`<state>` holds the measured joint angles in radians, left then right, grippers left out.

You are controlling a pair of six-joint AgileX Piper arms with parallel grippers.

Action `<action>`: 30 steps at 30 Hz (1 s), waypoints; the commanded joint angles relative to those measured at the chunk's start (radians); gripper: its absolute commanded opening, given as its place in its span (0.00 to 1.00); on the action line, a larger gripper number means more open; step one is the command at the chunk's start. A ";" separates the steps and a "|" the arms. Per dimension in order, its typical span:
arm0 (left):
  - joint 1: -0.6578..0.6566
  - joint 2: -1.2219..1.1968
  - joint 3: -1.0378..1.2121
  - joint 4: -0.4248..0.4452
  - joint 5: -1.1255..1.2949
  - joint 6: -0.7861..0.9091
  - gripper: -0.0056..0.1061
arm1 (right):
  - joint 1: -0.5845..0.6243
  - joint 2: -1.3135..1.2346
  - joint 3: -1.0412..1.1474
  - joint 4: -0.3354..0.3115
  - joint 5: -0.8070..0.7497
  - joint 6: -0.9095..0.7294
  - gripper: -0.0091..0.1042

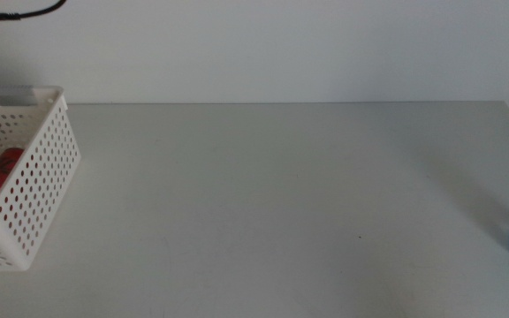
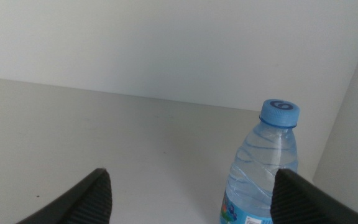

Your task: Use arms to grab the bottles and put them into the dustbin to the left of the table.

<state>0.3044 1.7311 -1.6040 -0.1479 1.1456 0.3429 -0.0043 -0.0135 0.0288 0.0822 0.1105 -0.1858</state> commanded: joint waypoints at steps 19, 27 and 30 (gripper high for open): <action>-0.006 0.095 0.032 -0.029 -0.059 0.002 0.89 | -0.005 -0.021 -0.010 -0.005 -0.075 -0.012 0.66; -0.031 0.045 0.029 -0.015 -0.050 -0.031 0.88 | -0.005 -0.021 -0.010 -0.005 -0.075 -0.012 0.66; -0.056 -0.009 0.029 -0.033 -0.028 -0.029 0.87 | -0.005 -0.021 -0.010 -0.005 -0.075 -0.012 0.66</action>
<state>0.2666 1.8127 -1.5447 -0.1516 1.1142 0.3272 -0.0043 -0.0135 0.0288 0.0822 0.1105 -0.1858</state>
